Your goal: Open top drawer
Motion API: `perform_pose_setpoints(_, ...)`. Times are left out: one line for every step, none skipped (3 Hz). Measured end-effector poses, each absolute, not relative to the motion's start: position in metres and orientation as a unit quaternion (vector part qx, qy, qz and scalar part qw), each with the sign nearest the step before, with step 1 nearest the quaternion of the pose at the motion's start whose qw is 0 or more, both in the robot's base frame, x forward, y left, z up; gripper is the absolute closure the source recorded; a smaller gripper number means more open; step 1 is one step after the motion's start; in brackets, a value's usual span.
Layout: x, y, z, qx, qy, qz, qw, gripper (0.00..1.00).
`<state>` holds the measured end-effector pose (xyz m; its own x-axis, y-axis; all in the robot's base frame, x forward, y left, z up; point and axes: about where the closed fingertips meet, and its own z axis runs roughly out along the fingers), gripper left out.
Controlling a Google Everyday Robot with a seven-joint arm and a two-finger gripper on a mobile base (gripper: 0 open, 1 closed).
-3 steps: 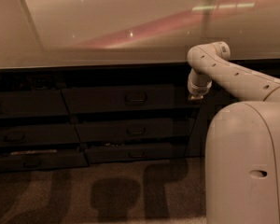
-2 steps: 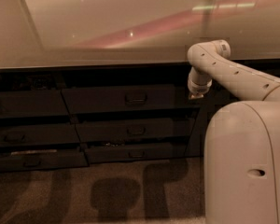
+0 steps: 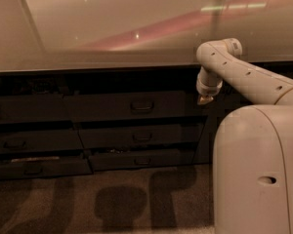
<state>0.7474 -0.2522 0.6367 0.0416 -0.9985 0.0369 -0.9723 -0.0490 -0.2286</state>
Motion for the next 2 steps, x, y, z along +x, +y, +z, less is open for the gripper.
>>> perform_pose_setpoints(0.748, -0.251, 0.639, -0.718, 0.686, -0.093, 0.07, 1.0)
perform_pose_setpoints(0.734, -0.249, 0.628, -0.726, 0.678, -0.091, 0.071, 1.0)
